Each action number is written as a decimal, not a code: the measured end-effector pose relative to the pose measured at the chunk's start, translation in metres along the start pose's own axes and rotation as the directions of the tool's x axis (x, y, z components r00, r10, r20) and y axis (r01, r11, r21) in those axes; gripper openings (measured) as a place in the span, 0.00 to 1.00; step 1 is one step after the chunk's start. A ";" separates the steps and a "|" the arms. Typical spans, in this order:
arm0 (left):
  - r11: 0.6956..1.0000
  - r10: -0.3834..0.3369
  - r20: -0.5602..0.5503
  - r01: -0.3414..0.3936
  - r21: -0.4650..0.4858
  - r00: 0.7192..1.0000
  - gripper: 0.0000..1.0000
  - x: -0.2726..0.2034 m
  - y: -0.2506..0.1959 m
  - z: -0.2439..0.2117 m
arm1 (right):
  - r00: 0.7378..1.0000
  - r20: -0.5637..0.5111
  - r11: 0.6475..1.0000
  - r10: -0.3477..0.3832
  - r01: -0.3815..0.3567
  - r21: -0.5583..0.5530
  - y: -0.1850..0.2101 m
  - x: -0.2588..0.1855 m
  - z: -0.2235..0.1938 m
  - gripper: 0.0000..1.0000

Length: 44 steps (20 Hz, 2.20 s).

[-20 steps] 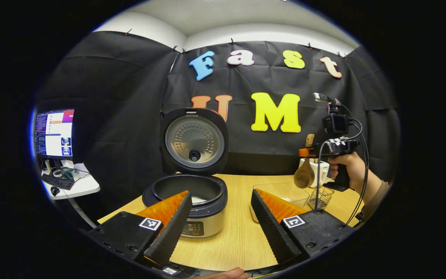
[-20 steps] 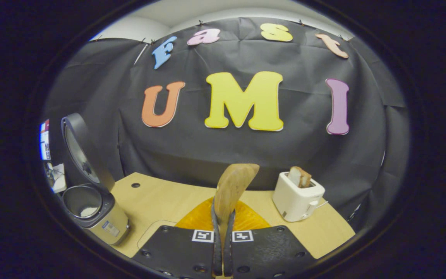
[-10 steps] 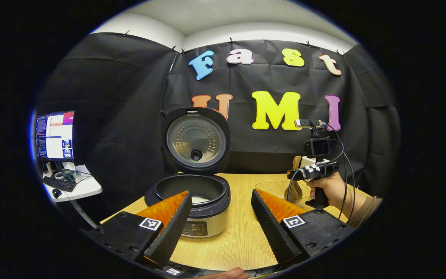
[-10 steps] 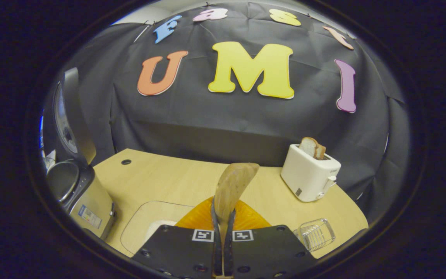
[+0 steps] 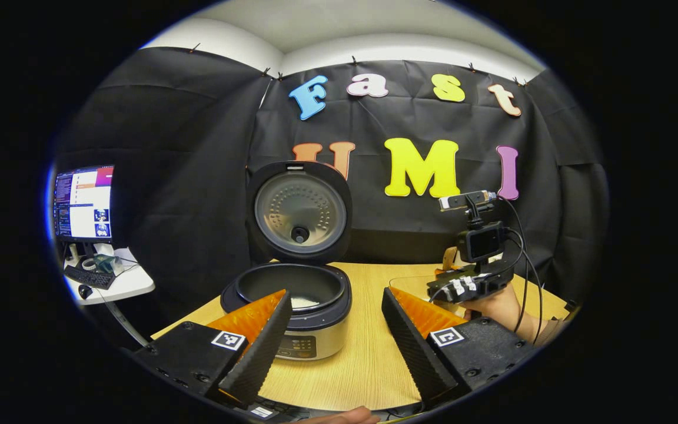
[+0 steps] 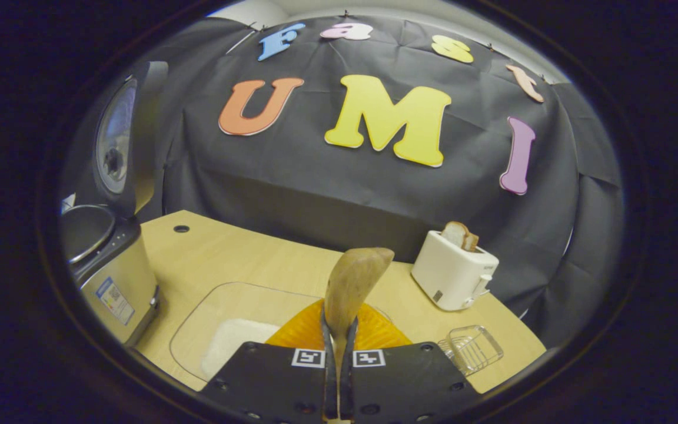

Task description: Close the left gripper, press the button to open the rice cooker; take a wooden spoon from the chopstick holder with the right hand, scoop a spoonful of rice and pour it into the rice cooker, then put the wooden spoon back into the chopstick holder.

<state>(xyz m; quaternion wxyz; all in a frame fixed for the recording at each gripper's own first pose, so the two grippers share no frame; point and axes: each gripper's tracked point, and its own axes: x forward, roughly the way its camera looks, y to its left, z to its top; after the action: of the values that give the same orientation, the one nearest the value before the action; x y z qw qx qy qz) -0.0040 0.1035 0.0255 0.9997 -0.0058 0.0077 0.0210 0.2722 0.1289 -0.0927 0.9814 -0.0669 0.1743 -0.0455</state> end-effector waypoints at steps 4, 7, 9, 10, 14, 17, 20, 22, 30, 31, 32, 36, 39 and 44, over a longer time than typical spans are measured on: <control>1.000 0.004 0.000 -0.004 -0.013 1.000 1.00 0.001 0.003 0.000 | 0.997 -0.047 0.992 0.062 -0.056 0.116 0.024 -0.016 -0.006 0.02; 1.000 0.004 -0.004 -0.005 -0.025 1.000 0.98 0.002 0.006 -0.001 | 0.994 -0.070 0.978 0.080 -0.065 0.200 0.027 -0.021 -0.006 0.02; 0.999 0.010 -0.009 -0.011 -0.040 1.000 0.98 0.003 0.009 -0.002 | 0.988 -0.101 0.951 0.113 -0.079 0.298 0.032 -0.024 -0.008 0.02; 0.999 0.012 -0.012 -0.013 -0.048 1.000 0.98 0.003 0.011 -0.003 | 0.985 -0.115 0.934 0.132 -0.084 0.347 0.032 -0.025 -0.007 0.02; 0.998 0.016 -0.022 -0.017 -0.064 1.000 0.98 0.005 0.013 -0.005 | 0.960 -0.148 0.846 0.237 -0.129 0.518 0.035 -0.021 -0.005 0.03; 0.998 0.015 -0.029 -0.017 -0.065 0.999 0.98 0.005 0.012 -0.007 | 0.932 -0.158 0.748 0.326 -0.152 0.647 0.032 -0.017 -0.007 0.03; 0.998 0.010 -0.031 -0.012 -0.063 0.999 0.98 0.006 0.011 -0.007 | 0.897 -0.168 0.594 0.410 -0.123 0.795 0.021 -0.010 -0.014 0.03; 0.998 0.009 -0.030 -0.010 -0.059 1.000 0.98 0.006 0.010 -0.007 | 0.878 -0.169 0.498 0.448 -0.088 0.863 0.015 -0.006 -0.021 0.03; 0.999 0.011 -0.042 -0.014 -0.050 0.999 1.00 0.007 0.008 -0.011 | 0.859 -0.048 0.172 0.509 -0.047 0.984 -0.011 -0.011 -0.016 0.02; 0.999 0.013 -0.043 -0.015 -0.051 0.999 0.98 0.008 0.009 -0.011 | 0.860 -0.030 0.139 0.509 -0.048 0.989 -0.016 -0.013 -0.013 0.02; 0.998 0.016 -0.043 -0.018 -0.055 0.999 0.98 0.007 0.012 -0.011 | 0.862 -0.017 0.117 0.507 -0.049 0.992 -0.020 -0.014 -0.011 0.02; 0.997 0.023 -0.038 -0.026 -0.074 0.999 0.98 0.005 0.015 -0.009 | 0.880 0.003 0.073 0.475 -0.043 0.996 -0.039 -0.019 -0.006 0.02; 0.998 0.023 -0.039 -0.025 -0.066 0.999 0.98 0.005 0.014 -0.009 | 0.870 0.079 -0.059 0.486 -0.058 0.997 -0.044 -0.026 0.008 0.02; 0.998 0.018 -0.041 -0.020 -0.064 0.999 0.98 0.005 0.011 -0.009 | 0.815 0.191 -0.201 0.547 -0.094 0.975 -0.029 -0.045 0.041 0.02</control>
<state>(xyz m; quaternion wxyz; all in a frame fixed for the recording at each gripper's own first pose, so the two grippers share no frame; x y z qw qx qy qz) 0.0000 0.1144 0.0160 0.9984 -0.0385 0.0275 0.0306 0.2425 0.1101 -0.0348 0.6350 0.7274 0.2436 0.0915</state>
